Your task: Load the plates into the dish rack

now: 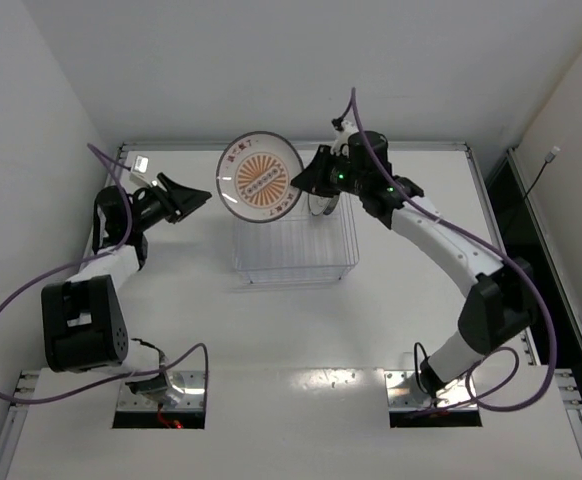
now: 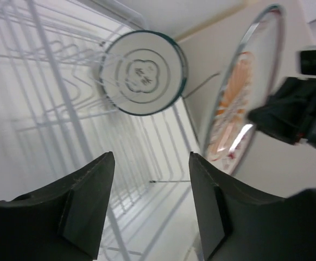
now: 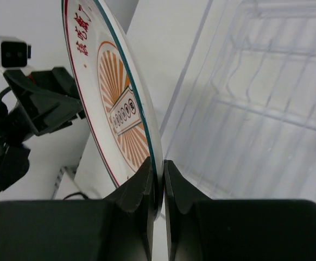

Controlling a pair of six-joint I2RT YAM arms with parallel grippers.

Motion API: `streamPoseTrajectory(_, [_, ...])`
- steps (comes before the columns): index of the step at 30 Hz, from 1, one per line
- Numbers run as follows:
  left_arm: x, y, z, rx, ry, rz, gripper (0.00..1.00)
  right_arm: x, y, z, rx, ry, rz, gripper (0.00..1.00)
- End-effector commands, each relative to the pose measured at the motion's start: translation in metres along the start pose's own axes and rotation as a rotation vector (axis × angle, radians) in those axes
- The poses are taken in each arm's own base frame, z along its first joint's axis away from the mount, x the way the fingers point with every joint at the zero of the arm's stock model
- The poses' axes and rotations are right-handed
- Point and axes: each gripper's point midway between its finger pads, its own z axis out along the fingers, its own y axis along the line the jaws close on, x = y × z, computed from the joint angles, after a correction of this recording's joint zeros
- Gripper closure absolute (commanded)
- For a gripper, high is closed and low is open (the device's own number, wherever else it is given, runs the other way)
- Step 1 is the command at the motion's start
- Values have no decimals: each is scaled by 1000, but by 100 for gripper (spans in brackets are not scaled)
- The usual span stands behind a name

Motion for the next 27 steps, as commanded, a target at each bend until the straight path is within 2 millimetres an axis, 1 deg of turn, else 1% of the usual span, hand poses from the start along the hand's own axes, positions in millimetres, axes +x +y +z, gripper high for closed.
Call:
streamPoseTrajectory(1, [-8,18,-2,-139,-7,85,45,-51,4,-31,124,-184,-67,100])
streamPoseTrajectory(2, [-1,28,-5,-183,10,71,45,-54,1,-35,152,-200,-64,100])
streamPoseTrajectory(3, [-9,31,-6,-225,-18,84,42,-61,-12,-41,234,-241,-71,100])
streamPoseTrajectory(4, [-15,30,-7,-248,-34,104,42,-63,-13,-49,283,-243,-78,100])
streamPoseTrajectory(5, [-10,40,-12,-303,-23,96,41,-67,-18,-56,328,-262,-76,100])
streamPoseTrajectory(6, [-20,47,-16,-371,-66,109,41,-73,-28,-63,424,-303,-86,100])
streamPoseTrajectory(7, [-21,49,-21,-416,-70,117,41,-75,-39,-72,544,-319,-109,100])
streamPoseTrajectory(8, [-22,55,-25,-457,-79,118,41,-75,-44,-75,605,-319,-116,100])
streamPoseTrajectory(9, [-31,61,-31,-520,-120,133,41,-74,-51,-77,669,-313,-126,100])
streamPoseTrajectory(10, [-33,64,-35,-556,-135,129,41,-74,-54,-84,739,-296,-148,100])
streamPoseTrajectory(11, [-39,64,-39,-590,-154,146,41,-72,-67,-83,845,-301,-175,100])
streamPoseTrajectory(12, [-38,68,-46,-630,-156,143,41,-72,-70,-83,887,-304,-179,100])
streamPoseTrajectory(13, [-40,75,-51,-677,-176,139,41,-77,-68,-86,922,-317,-177,100])
streamPoseTrajectory(14, [-45,71,-53,-688,-194,148,41,-75,-72,-82,982,-321,-205,100])
streamPoseTrajectory(15, [-45,74,-55,-705,-193,153,41,-75,-71,-79,1001,-327,-210,100])
streamPoseTrajectory(16, [-45,74,-55,-706,-193,153,41,-84,-64,-79,1008,-355,-213,100])
streamPoseTrajectory(17, [-45,74,-55,-706,-193,153,41,-81,-62,-79,1044,-359,-232,100])
streamPoseTrajectory(18, [-45,74,-55,-706,-193,153,41,-82,-63,-71,1067,-359,-247,100])
streamPoseTrajectory(19, [-42,78,-55,-716,-180,141,41,-83,-66,-70,1097,-359,-259,100])
streamPoseTrajectory(20, [-45,75,-54,-710,-187,147,41,-78,-69,-72,1141,-349,-271,100])
streamPoseTrajectory(21, [-46,75,-54,-710,-187,147,41,-82,-68,-72,1159,-356,-277,100])
streamPoseTrajectory(22, [-46,75,-54,-710,-187,147,41,-78,-76,-66,1196,-348,-291,100])
streamPoseTrajectory(23, [-44,76,-55,-715,-181,142,41,-76,-80,-66,1216,-333,-305,100])
streamPoseTrajectory(25, [-45,77,-56,-723,-186,143,41,-78,-81,-67,1233,-345,-310,100])
streamPoseTrajectory(26, [-43,80,-55,-727,-180,137,41,-74,-86,-60,1242,-327,-328,100])
streamPoseTrajectory(27, [-43,80,-55,-727,-180,137,41,-72,-89,-57,1246,-319,-332,100])
